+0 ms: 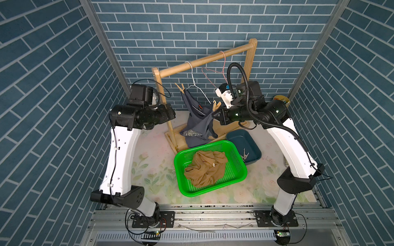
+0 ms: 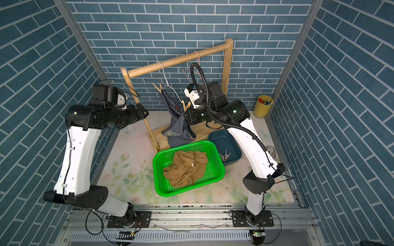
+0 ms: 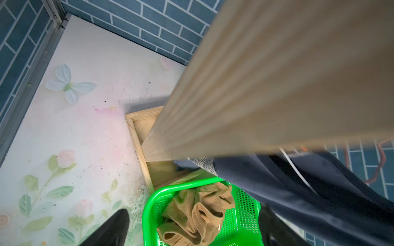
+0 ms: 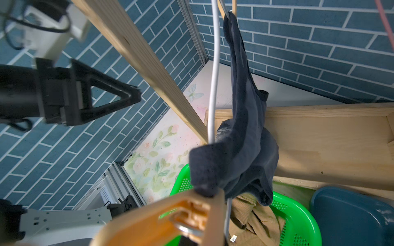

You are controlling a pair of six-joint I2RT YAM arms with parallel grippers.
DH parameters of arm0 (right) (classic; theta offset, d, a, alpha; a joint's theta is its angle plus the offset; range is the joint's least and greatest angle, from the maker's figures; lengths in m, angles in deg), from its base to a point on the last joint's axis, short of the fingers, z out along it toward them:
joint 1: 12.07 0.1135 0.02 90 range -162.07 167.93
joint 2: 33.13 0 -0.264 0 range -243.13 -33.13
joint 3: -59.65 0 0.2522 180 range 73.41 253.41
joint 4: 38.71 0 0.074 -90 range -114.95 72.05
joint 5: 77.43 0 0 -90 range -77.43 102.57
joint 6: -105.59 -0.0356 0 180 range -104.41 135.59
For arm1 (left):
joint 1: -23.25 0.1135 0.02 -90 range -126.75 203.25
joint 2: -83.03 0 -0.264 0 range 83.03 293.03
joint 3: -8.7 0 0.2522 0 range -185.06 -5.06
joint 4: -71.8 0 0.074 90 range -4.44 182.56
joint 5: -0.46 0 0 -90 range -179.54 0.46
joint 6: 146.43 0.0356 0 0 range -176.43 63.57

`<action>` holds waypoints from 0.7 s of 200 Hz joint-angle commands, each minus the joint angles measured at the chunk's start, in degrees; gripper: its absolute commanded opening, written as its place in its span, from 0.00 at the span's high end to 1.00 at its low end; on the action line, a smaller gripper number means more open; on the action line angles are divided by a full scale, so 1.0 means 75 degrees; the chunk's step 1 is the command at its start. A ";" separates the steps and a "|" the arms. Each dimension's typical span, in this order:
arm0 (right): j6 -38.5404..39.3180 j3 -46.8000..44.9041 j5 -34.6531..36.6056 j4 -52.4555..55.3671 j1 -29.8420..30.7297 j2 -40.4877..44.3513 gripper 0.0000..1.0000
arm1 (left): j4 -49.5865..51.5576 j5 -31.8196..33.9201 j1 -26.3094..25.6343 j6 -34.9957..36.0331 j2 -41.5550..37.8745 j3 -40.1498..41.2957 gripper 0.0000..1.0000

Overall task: Remove the clothespins securing tank tops to the hanger
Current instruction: Pick up the hanger from the clothesline, then move the clothesline to the center of the board.

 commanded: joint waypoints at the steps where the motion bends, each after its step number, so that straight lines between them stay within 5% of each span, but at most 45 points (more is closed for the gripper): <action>1: -0.0145 0.0243 0.0062 -0.0093 0.0078 0.0431 1.00 | -0.0229 0.0384 0.0187 0.0145 0.0475 -0.0548 0.04; 140: -0.0579 0.1189 0.0382 -0.1062 0.0226 0.0097 1.00 | -0.0684 0.0510 0.0560 0.0710 0.2055 -0.2079 0.15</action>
